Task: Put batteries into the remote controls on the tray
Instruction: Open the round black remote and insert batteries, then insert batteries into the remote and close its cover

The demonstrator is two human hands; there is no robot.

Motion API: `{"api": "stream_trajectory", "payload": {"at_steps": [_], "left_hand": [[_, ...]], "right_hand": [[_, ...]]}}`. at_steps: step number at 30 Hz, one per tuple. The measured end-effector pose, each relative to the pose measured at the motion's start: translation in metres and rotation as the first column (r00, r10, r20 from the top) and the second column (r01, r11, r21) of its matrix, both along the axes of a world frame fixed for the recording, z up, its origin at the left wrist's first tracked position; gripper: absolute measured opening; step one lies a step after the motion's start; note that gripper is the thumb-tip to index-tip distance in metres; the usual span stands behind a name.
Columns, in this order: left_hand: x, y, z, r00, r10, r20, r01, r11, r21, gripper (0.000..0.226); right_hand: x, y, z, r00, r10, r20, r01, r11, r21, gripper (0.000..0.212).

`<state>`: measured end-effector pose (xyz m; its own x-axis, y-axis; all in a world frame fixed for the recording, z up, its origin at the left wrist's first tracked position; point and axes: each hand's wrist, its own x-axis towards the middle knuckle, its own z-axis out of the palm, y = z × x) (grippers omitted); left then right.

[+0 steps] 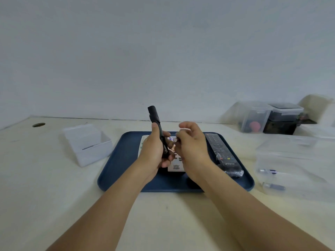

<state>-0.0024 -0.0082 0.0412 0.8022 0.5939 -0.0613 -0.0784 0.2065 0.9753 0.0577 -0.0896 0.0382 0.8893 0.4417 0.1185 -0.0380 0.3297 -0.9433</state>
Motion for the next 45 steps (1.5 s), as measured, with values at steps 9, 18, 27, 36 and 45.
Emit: {"api": "stream_trajectory", "payload": {"at_steps": [9,18,27,36,45], "left_hand": [[-0.045,0.088,0.006,0.868,0.497,0.016,-0.449,0.77,0.454,0.025],[-0.099,0.173,-0.027,0.527,0.806,-0.27,-0.641,0.586,0.497,0.05],[-0.085,0.181,-0.038,0.59,0.757,-0.282,-0.622,0.649,0.439,0.034],[-0.055,0.085,0.011,0.801,0.547,0.243,-0.514,0.42,0.748,0.018],[0.016,-0.071,0.004,0.987,-0.134,-0.087,0.16,0.829,0.536,0.029]], "right_hand": [[-0.004,0.054,0.015,0.729,0.349,-0.588,-0.366,0.926,0.096,0.019],[-0.047,0.21,0.07,0.831,0.331,-0.448,-0.468,0.851,-0.239,0.015],[-0.057,0.21,0.065,0.861,0.415,-0.294,-0.508,0.703,-0.497,0.052],[-0.032,0.022,0.078,0.795,0.299,0.528,0.131,0.765,-0.631,0.017],[0.037,-0.205,0.039,0.684,0.245,0.687,0.678,0.132,-0.723,0.024]]}}
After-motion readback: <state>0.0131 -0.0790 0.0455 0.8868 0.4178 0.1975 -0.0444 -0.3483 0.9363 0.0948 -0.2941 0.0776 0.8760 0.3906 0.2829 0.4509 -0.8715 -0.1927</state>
